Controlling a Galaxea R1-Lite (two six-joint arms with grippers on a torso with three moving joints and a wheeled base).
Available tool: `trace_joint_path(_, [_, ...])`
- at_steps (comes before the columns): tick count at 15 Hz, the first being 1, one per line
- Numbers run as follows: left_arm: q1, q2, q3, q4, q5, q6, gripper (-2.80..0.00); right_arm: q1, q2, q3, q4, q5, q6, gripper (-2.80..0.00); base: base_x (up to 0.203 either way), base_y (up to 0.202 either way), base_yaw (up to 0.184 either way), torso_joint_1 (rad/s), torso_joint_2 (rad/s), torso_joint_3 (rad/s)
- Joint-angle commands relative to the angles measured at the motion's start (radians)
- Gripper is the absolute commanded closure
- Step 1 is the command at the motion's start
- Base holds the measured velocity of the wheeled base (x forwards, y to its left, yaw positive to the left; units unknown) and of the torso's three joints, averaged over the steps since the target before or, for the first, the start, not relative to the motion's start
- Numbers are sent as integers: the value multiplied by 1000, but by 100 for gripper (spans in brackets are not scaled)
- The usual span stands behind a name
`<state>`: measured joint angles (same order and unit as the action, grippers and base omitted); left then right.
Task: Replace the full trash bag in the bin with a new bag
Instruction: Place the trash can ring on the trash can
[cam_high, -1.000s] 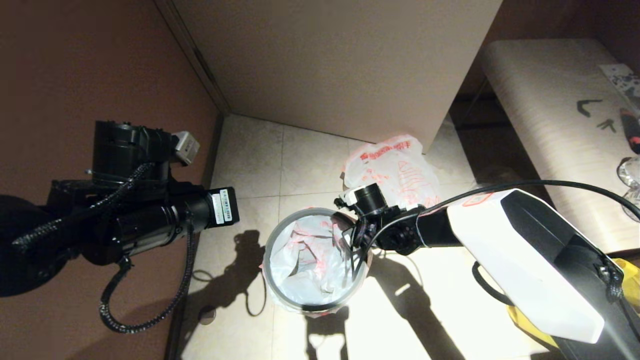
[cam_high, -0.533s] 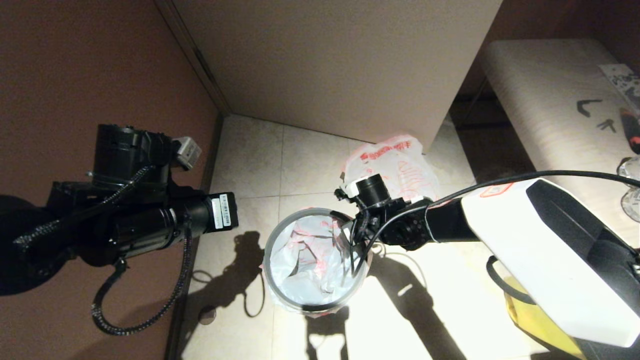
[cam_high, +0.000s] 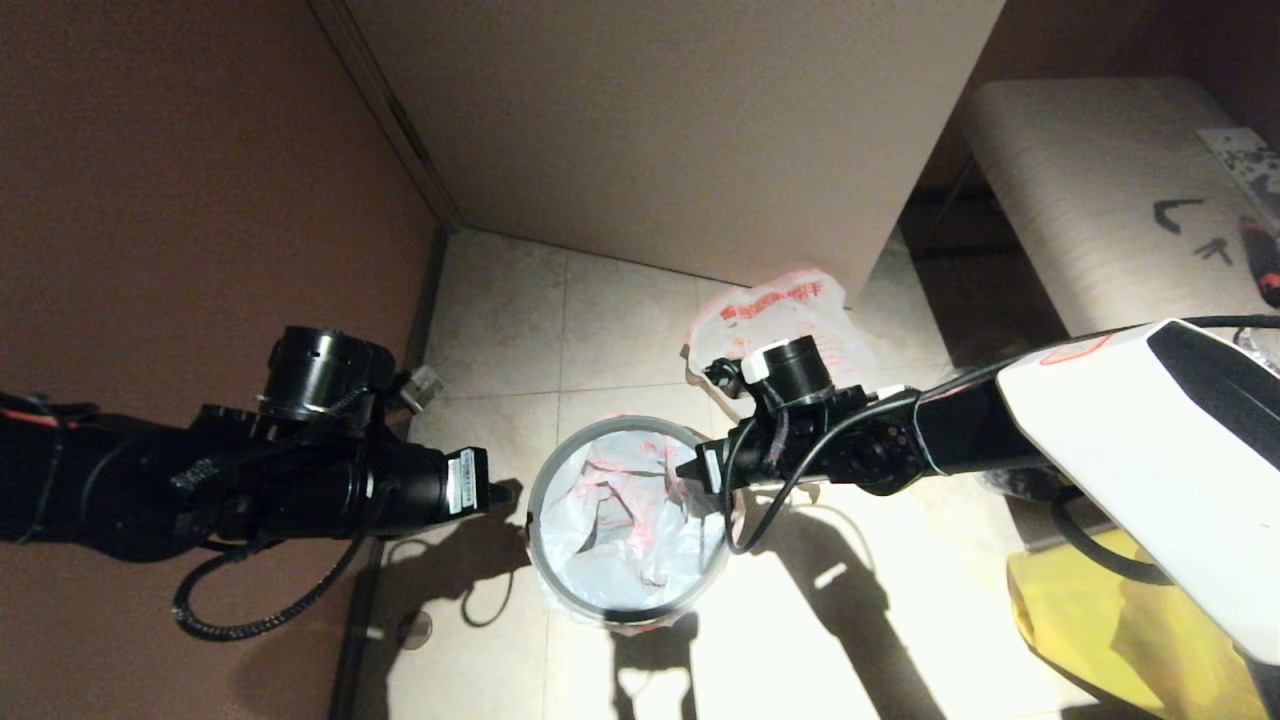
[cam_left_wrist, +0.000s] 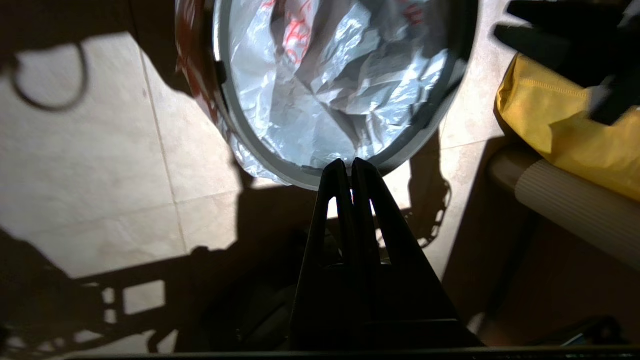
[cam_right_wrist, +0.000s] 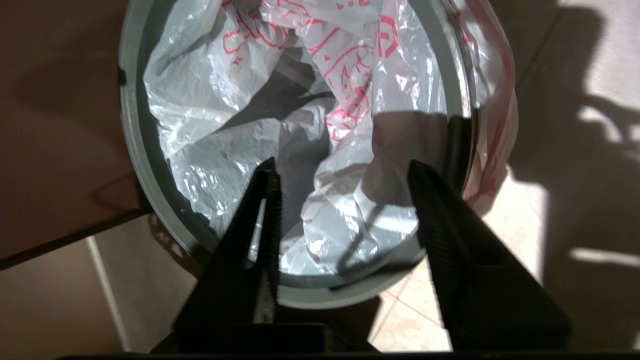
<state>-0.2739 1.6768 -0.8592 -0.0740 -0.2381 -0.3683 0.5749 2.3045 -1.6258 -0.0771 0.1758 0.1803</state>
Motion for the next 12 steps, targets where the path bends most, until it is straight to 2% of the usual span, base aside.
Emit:
trace_joint_path(1, [17,107,22,-66,-32,-18,0,-29,50,-17,-18,53,3,0,0,0,0,0,0,0])
trace_joint_path(3, [20,201,52,-218,-73,-59,0,-52,101,-55,-24,89,1,0,0,0,0,0,0,0])
trace_joint_path(5, [20,305,59,-305,-82,-78,0,-74,151,-99,-25,99,-1,0,0,0,0,0,0,0])
trace_joint_path(12, [47,534,-5,-358,-57,-81,0,-124,243,-191,-26,145,-6,0,0,0,0,0,0,0])
